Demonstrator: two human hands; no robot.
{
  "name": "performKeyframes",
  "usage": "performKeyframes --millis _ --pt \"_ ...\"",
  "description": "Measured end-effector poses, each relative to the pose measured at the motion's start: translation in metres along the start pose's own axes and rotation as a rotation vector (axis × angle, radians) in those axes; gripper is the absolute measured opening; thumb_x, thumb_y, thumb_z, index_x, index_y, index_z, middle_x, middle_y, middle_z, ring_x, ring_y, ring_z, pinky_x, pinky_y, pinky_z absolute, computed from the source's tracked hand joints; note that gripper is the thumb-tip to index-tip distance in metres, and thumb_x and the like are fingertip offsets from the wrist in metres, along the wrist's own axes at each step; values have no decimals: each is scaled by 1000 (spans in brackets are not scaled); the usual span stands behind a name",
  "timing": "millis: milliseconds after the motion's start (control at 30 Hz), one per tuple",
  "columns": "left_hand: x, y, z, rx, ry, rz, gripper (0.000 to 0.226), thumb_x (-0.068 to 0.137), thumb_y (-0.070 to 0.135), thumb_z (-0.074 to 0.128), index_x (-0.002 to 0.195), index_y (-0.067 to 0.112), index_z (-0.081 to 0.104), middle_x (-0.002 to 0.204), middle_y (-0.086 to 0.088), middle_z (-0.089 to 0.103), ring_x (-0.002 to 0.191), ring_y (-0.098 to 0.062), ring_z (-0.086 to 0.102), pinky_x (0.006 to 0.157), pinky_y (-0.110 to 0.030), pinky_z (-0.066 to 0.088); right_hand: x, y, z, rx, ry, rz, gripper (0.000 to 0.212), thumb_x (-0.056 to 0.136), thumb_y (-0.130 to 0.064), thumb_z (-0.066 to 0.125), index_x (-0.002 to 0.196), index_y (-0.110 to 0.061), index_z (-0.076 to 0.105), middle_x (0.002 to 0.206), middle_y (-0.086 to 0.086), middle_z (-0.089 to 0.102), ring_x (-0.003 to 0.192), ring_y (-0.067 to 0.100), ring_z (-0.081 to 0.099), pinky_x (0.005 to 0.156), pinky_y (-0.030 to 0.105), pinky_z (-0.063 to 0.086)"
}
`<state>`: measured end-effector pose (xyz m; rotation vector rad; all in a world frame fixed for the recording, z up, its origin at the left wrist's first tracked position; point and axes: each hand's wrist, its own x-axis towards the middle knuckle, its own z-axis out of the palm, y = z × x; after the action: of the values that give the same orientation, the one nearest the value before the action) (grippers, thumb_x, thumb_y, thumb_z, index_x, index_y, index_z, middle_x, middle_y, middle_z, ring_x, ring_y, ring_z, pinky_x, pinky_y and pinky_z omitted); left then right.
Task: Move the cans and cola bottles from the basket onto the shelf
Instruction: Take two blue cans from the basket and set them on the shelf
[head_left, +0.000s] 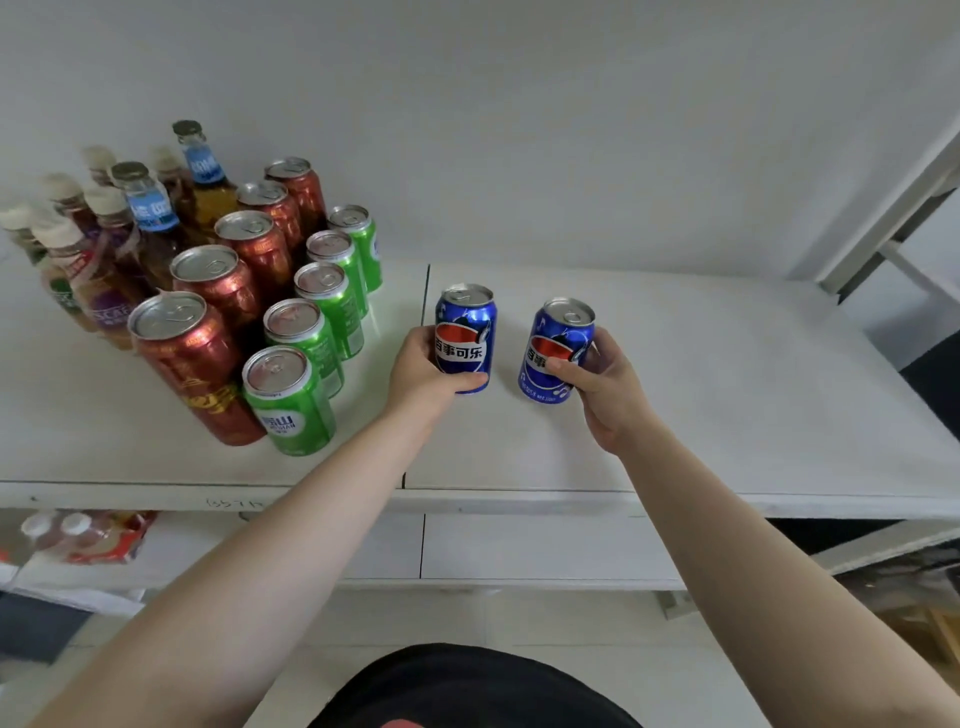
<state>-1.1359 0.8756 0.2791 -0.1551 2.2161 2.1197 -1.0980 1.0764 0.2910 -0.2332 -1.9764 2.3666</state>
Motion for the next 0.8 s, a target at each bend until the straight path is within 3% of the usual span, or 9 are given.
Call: performKeyframes --millis 200,367,467,567,800 --pt "11 -25 4 99 40 49 69 48 10 88 105 23 51 106 1 68 98 -18 66 88 -41 55 7 12 -6 -117 -39 -45 65 69 -8 77 129 -12 52 121 8 65 109 20 62 96 40 50" --pt "4 -34 5 85 0 113 73 44 23 85 108 30 52 113 1 67 104 -18 65 94 -42 53 7 19 -2 -323 43 -79 73 60 -21 83 126 -19 51 122 2 62 111 17 60 91 32 52" --pt "3 -38 8 115 24 130 75 46 20 87 111 25 51 115 -2 66 104 -19 65 93 -41 53 7 25 7 -444 158 -114 77 59 -19 88 124 -17 46 120 -1 58 104 11 59 81 24 50" --pt "8 -42 11 108 136 135 62 42 34 85 94 41 52 105 2 69 98 -18 67 88 -47 54 11 25 10 -503 198 -107 71 65 -15 86 124 -17 45 116 -6 58 101 12 59 77 19 48" --pt "60 -45 22 219 275 195 64 38 47 79 98 34 59 99 -1 69 90 -20 67 80 -44 56 57 21 12 -553 182 -132 64 70 -14 81 126 -20 51 117 -6 65 104 13 61 85 31 53"
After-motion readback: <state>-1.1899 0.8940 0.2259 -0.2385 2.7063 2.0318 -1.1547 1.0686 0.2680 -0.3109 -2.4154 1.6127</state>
